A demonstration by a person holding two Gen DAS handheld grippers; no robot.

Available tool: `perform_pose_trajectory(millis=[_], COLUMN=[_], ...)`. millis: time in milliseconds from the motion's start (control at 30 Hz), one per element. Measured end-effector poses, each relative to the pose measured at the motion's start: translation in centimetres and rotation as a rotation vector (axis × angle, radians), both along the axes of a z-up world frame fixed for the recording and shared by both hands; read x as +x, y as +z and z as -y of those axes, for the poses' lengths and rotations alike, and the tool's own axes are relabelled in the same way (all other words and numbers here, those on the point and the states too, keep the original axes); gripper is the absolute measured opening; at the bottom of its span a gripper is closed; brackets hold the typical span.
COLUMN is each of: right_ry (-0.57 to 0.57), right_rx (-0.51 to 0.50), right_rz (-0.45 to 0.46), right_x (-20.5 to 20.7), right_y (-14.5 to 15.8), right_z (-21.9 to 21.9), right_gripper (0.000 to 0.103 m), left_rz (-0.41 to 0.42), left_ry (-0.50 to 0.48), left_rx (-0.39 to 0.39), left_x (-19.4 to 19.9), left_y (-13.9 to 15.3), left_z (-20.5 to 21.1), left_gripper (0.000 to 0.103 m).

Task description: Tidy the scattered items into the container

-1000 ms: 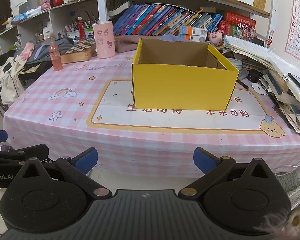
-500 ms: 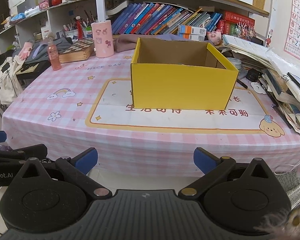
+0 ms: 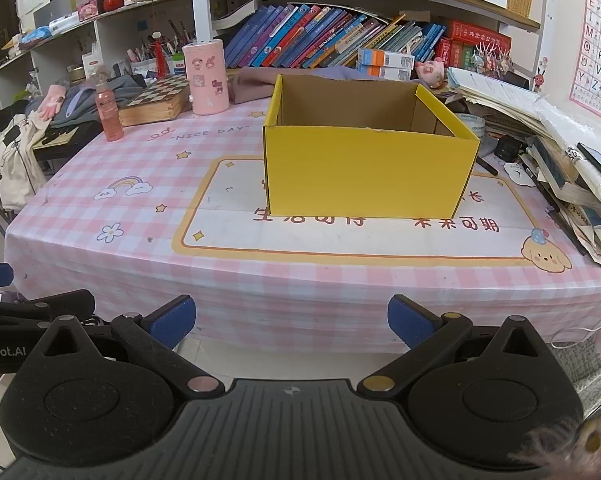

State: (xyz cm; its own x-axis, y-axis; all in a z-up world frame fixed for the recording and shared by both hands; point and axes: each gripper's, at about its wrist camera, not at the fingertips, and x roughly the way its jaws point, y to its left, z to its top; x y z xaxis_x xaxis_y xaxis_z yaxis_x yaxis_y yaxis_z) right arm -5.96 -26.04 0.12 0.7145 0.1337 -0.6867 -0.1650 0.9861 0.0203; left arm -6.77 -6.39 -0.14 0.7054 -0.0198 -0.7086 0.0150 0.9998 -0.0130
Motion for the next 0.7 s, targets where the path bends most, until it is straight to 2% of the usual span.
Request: perform_pose_trajectory(millis=[700], right_ry=[-0.001], right_rx=[0.000], right_rz=[-0.004], right_x=[0.00], right_y=[-0.27], right_z=[-0.24], right_gripper=[0.103], left_rz=[0.008], left_ry=[-0.002], left_rx=[-0.003], left_x=[0.04], left_y=[-0.21], left_z=[-0.02], left_gripper=[0.103])
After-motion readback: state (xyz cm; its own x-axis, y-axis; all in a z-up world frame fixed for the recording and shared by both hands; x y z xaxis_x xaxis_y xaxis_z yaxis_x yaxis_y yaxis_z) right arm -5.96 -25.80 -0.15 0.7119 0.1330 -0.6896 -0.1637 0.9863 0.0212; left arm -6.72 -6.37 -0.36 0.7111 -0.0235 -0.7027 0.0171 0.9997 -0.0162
